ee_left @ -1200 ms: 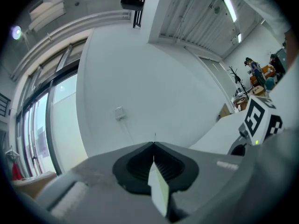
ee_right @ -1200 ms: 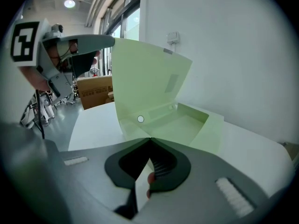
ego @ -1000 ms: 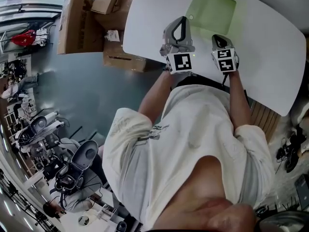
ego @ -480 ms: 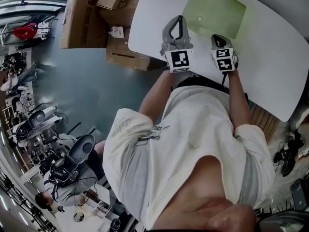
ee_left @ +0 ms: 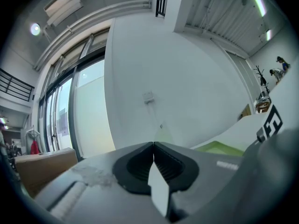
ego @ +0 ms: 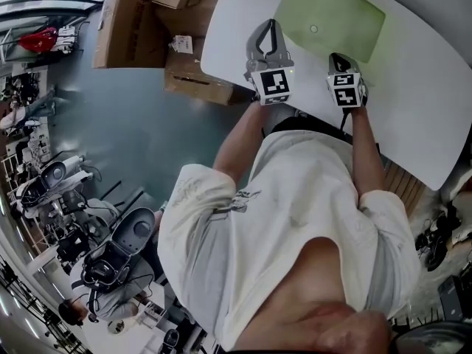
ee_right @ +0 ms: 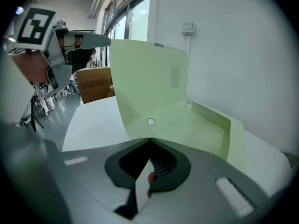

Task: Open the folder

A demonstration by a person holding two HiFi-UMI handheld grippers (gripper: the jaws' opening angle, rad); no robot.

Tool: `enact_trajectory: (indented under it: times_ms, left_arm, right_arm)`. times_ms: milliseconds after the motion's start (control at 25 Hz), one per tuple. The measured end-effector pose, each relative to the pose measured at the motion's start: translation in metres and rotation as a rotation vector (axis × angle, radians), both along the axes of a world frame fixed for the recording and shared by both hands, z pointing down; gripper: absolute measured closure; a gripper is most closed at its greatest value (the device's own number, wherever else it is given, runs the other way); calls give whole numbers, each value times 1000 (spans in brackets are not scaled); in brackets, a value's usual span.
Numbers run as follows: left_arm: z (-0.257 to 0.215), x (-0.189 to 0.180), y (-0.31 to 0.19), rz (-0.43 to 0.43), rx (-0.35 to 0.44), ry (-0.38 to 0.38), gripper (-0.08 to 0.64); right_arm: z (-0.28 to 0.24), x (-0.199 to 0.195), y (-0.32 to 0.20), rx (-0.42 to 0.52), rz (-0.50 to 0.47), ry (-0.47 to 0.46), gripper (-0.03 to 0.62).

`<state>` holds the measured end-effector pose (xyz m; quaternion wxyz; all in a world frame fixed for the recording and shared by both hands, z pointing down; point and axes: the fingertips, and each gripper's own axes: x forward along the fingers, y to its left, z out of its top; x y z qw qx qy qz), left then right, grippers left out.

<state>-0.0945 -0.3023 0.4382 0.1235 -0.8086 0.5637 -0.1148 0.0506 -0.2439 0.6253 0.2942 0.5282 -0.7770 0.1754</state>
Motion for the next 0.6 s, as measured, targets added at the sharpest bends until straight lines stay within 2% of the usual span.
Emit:
enact_trajectory:
  times_ms: [280, 600]
  left_arm:
    - [11, -25, -16, -90, -16, -16, 543]
    - [35, -57, -44, -188, -51, -64, 522]
  right_arm:
    - [2, -1, 1, -3, -27, 62, 591]
    - [1, -1, 2, -5, -7, 53, 590]
